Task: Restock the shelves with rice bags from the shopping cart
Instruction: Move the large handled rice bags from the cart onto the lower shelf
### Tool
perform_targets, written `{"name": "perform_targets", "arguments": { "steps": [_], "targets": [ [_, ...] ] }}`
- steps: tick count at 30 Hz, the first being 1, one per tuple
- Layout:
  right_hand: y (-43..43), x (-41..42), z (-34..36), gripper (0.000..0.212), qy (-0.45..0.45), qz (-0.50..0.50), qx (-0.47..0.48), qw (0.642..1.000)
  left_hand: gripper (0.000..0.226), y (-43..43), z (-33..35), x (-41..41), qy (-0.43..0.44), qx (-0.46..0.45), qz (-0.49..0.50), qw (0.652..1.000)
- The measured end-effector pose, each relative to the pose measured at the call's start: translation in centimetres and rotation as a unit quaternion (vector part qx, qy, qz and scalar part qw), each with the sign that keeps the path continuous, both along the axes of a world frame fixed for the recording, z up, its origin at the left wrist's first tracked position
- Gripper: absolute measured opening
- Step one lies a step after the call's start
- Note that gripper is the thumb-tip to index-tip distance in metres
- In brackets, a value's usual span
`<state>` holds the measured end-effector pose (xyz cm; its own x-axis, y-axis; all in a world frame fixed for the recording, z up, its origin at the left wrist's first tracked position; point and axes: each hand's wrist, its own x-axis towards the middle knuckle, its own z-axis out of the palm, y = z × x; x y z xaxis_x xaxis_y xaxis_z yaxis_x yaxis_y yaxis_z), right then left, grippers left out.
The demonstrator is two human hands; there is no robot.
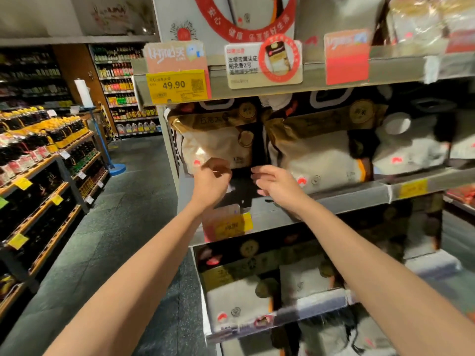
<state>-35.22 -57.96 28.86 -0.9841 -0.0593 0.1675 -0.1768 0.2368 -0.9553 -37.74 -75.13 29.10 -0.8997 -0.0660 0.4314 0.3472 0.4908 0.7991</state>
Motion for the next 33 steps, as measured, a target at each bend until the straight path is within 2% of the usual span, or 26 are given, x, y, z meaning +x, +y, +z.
{"name": "perform_targets", "arguments": {
  "steps": [4,6,11,15,18,21,23,26,29,30,33],
  "targets": [
    [6.6,6.5,-1.6,0.022,-0.012,-0.071,-0.098,0.993,0.014,5.2,-1.1,7.6,0.154,-0.048,0.022,0.987],
    [10.4,10.1,-4.1,0.024,-0.043,-0.122,-0.104,0.986,0.016,8.7,-3.0,11.1,0.177,-0.095,-0.016,0.979],
    [18.0,17.9,-9.8,0.023,-0.096,-0.209,-0.113,0.967,0.013,17.6,-9.5,14.8,-0.004,-0.084,-0.156,0.984],
    [24.5,24.0,-14.8,0.020,-0.134,-0.291,-0.126,0.939,0.011,25.3,-15.7,18.3,-0.129,-0.118,-0.258,0.950],
    [29.5,29.8,-19.0,0.019,-0.174,-0.339,-0.133,0.915,0.013,31.9,-19.9,21.7,-0.181,-0.135,-0.326,0.918],
    [33.9,35.1,-22.0,0.025,-0.212,-0.381,-0.187,0.880,0.005,37.6,-24.1,24.4,-0.233,-0.128,-0.396,0.879],
    [36.5,38.2,-23.8,0.029,-0.234,-0.418,-0.186,0.858,0.002,41.1,-26.5,25.8,-0.243,-0.148,-0.426,0.859],
    [40.3,41.2,-25.8,0.029,-0.234,-0.471,-0.162,0.835,0.010,46.1,-28.1,27.5,-0.243,-0.168,-0.456,0.840],
    [44.3,42.5,-26.9,0.041,-0.241,-0.489,-0.188,0.817,0.012,50.9,-29.6,27.7,-0.242,-0.214,-0.468,0.823],
    [45.7,42.5,-27.5,0.040,-0.242,-0.498,-0.186,0.812,0.016,52.5,-30.1,27.6,-0.237,-0.234,-0.472,0.816],
    [50.4,41.9,-29.8,0.018,-0.233,-0.538,-0.113,0.802,0.021,57.6,-31.7,26.4,-0.168,-0.282,-0.502,0.800]
  ]
}}
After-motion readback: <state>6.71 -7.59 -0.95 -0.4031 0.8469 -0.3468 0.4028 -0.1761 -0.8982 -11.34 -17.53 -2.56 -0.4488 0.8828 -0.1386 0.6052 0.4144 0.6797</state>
